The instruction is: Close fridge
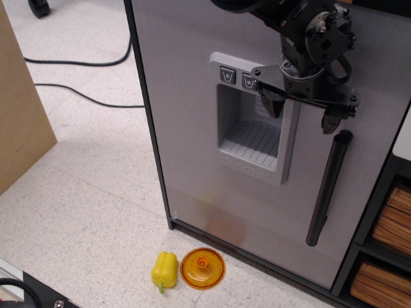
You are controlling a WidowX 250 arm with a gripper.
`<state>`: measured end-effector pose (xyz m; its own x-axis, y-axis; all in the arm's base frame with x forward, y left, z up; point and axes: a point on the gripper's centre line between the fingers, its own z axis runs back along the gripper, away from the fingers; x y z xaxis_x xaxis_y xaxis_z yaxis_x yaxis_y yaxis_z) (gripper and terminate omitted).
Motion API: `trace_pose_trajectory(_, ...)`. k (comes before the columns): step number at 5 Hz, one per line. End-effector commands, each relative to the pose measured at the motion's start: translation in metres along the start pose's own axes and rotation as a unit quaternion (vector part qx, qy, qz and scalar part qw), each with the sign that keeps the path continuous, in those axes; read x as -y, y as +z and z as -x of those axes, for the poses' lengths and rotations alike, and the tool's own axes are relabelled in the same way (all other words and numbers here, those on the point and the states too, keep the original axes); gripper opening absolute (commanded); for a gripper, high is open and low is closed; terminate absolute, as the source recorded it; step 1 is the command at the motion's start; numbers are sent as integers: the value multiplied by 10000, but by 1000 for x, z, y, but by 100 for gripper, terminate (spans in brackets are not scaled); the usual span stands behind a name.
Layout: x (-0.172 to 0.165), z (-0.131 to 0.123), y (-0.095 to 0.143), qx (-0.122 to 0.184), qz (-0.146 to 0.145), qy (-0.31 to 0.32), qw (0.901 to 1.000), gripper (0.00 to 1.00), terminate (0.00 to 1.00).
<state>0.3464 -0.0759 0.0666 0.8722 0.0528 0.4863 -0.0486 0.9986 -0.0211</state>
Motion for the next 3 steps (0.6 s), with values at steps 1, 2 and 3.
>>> trace_pose_trajectory(1, -27, 4, 67, -96, -76, 66, 9999, 100, 0)
trace_pose_trajectory(2, -27, 4, 67, -96, -76, 66, 9999, 100, 0)
trace_pose_trajectory(3, -27, 4, 67, -96, -76, 66, 9999, 100, 100)
